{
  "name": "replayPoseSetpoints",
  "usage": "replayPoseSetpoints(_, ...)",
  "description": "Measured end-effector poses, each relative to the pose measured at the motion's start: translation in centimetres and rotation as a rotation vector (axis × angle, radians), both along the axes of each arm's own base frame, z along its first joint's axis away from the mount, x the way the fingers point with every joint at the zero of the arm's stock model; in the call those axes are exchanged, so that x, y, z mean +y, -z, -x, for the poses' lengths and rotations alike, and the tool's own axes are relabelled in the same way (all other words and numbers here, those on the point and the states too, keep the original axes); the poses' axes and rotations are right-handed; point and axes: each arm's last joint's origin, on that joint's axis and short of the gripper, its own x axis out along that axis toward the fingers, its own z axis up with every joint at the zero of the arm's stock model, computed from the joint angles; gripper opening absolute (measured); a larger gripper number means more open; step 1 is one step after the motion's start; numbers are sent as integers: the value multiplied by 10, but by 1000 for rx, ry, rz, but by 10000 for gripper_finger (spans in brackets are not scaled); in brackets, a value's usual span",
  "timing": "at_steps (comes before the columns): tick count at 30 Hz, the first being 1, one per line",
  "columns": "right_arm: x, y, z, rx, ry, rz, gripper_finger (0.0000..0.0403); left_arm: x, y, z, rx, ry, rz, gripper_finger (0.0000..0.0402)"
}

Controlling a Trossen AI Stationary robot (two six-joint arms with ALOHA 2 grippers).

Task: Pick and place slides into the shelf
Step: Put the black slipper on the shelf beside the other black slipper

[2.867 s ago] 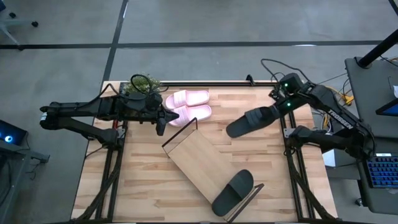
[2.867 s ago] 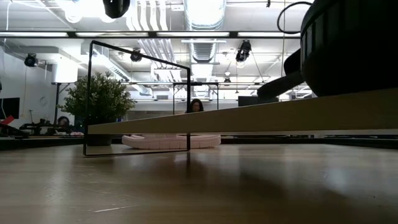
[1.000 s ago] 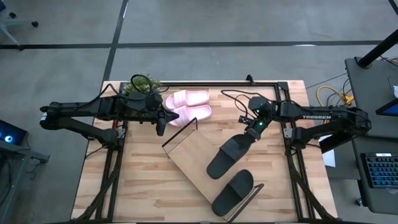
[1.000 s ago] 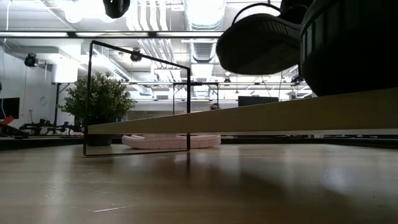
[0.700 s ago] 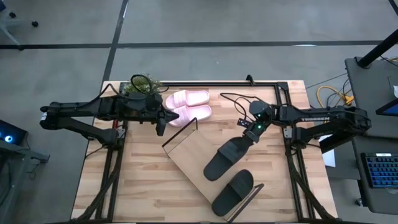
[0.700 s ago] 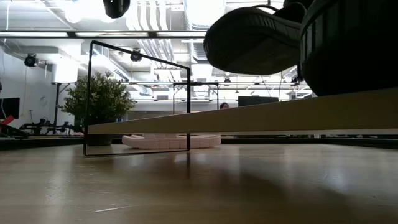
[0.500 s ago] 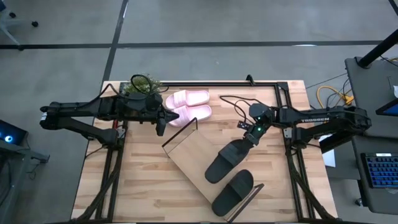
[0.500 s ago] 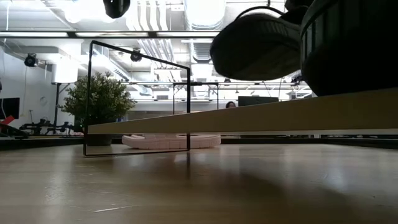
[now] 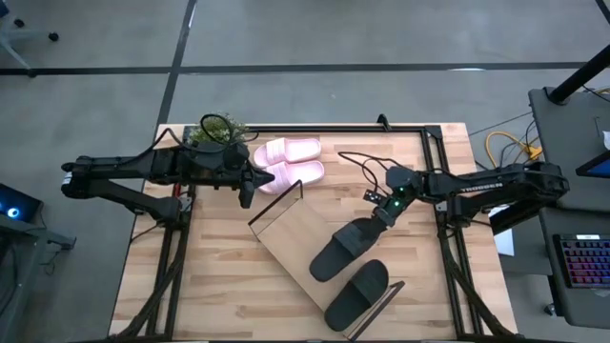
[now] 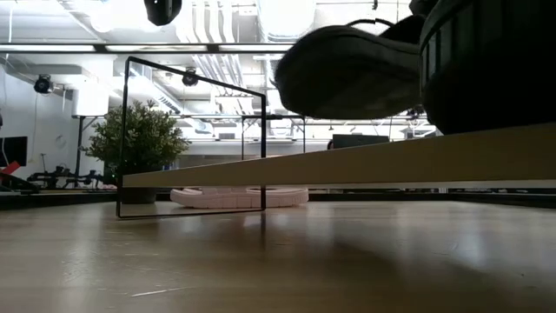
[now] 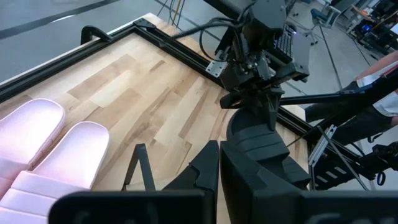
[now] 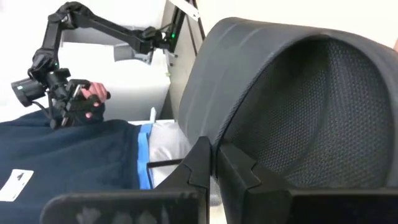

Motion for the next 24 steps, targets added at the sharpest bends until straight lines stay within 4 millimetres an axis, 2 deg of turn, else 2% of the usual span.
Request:
replayPoseSetpoints(16,12,5,0,19,-8,8,8,0,0,0,1,0,0,0)
replayPoseSetpoints(24,21,23,-28,-19,-43,-52,8,0,0,0,1,1,0,0)
